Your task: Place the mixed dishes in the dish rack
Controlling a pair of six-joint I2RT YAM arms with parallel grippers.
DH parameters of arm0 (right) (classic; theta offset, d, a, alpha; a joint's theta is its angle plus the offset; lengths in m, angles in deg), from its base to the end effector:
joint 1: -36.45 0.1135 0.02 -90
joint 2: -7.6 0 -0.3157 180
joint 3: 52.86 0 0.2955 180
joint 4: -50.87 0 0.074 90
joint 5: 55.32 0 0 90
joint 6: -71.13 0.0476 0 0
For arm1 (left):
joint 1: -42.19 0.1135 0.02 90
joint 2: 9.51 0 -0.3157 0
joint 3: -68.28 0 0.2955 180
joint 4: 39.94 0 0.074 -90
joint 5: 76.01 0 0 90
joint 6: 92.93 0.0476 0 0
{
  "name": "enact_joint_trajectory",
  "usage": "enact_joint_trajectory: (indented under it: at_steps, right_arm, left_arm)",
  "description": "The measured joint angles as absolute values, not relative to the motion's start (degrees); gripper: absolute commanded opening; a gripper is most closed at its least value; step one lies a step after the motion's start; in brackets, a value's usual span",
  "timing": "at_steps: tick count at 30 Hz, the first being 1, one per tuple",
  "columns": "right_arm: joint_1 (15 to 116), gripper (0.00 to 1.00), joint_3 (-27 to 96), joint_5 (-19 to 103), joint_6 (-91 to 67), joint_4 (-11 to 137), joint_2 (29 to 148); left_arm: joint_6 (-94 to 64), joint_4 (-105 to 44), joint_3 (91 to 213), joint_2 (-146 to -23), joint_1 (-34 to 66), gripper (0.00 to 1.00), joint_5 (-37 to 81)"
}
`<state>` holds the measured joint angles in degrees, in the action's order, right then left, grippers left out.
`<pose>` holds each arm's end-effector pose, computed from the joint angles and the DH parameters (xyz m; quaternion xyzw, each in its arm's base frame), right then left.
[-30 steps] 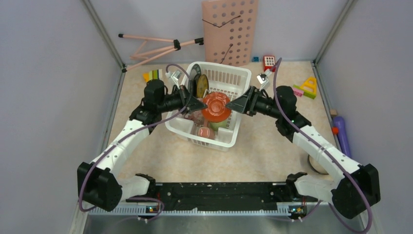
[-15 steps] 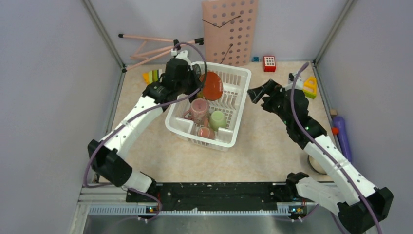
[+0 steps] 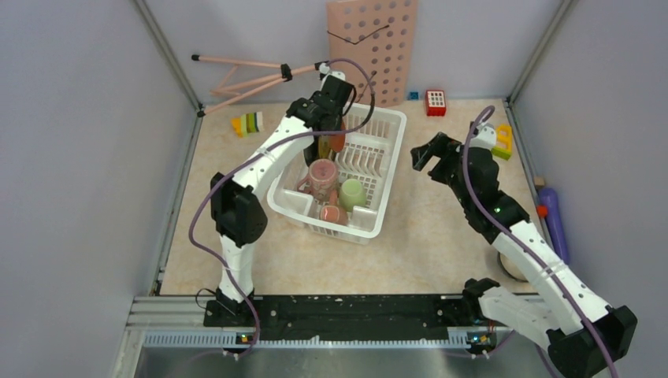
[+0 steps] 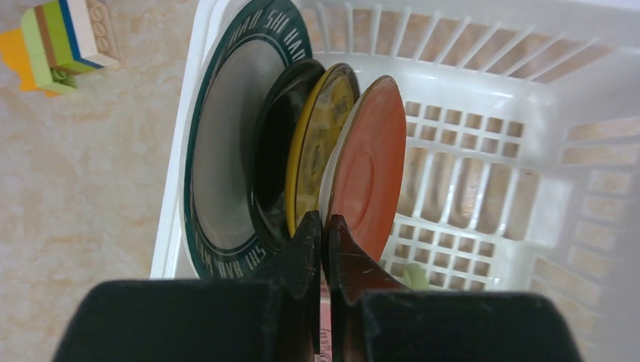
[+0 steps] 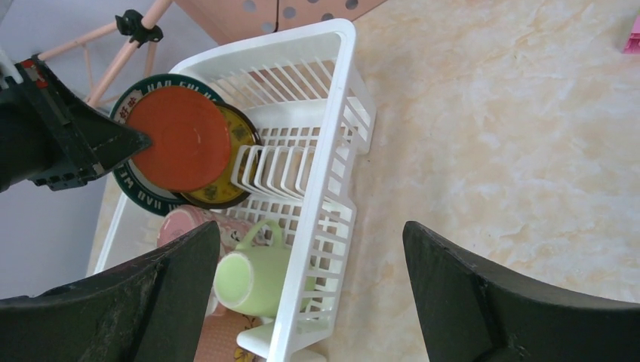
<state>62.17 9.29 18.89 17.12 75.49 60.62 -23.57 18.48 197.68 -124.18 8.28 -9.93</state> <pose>0.2194 0.0913 0.3806 0.1534 0.7778 0.2137 0.5708 0.4444 -0.2755 0.3943 0.0230 0.9029 -0.0069 0.4292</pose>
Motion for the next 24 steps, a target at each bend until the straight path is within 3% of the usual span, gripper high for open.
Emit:
enact_joint_trajectory:
  at_steps: [19,22,23,24]
  right_arm:
    - [62.13,0.89,7.58,22.05,14.60,74.16,62.89]
    - [62.06,0.93,7.15,22.54,14.52,74.33,63.48]
    - [62.04,0.96,7.10,22.58,14.43,74.35,63.61]
    - [62.04,0.98,7.10,22.56,14.19,74.49,63.81]
  left_arm:
    - [-11.99,19.55,198.99,-133.25,6.40,0.00,-18.61]
    - [-11.09,18.15,198.97,-133.93,6.27,0.00,-18.63]
    - [-10.85,17.97,198.97,-133.97,6.23,0.04,-18.68]
    - [-10.66,17.71,198.97,-134.02,6.23,0.15,-18.68]
